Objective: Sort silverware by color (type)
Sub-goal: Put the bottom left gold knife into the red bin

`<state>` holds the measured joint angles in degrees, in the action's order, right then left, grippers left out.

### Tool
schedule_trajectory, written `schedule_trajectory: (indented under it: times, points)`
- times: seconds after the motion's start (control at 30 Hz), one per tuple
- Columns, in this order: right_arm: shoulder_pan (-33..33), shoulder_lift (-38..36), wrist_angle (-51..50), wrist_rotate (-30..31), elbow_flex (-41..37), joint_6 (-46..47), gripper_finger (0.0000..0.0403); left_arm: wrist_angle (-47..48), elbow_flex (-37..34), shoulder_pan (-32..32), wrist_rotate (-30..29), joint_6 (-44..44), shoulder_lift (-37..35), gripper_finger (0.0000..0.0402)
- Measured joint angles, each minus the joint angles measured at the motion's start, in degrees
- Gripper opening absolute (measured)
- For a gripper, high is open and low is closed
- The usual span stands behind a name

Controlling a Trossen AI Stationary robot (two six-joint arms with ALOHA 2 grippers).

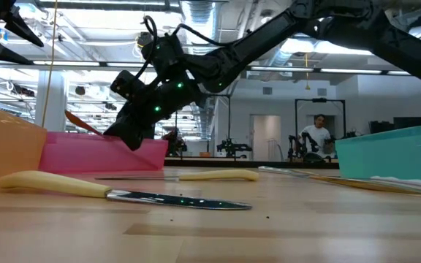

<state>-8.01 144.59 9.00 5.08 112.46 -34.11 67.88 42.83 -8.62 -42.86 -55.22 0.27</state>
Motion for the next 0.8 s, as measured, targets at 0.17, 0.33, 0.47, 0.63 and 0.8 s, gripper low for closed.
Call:
schedule_trajectory:
  times: [0.17,0.33,0.47,0.63,0.8]
  points:
    - [0.0,0.0,0.11,-0.28,0.0,0.77,0.0007,0.23,0.0,0.0,0.03,-0.07,0.0,0.0247]
    - [0.0,0.09,0.62,-0.23,-0.02,1.12,0.0013,0.24,0.0,0.0,0.11,-0.09,0.0,0.0247]
    - [0.19,0.11,0.43,-0.22,-0.04,1.14,0.0014,0.24,0.0,0.01,0.35,-0.1,0.0,0.0247]
    - [0.37,0.17,1.09,-0.2,-0.1,1.27,0.0015,0.42,0.0,0.0,0.38,-0.09,0.0,0.0247]
    - [0.35,0.26,2.23,0.0,-0.15,4.89,0.0021,0.42,0.0,0.0,0.4,-0.09,0.0,0.0247]
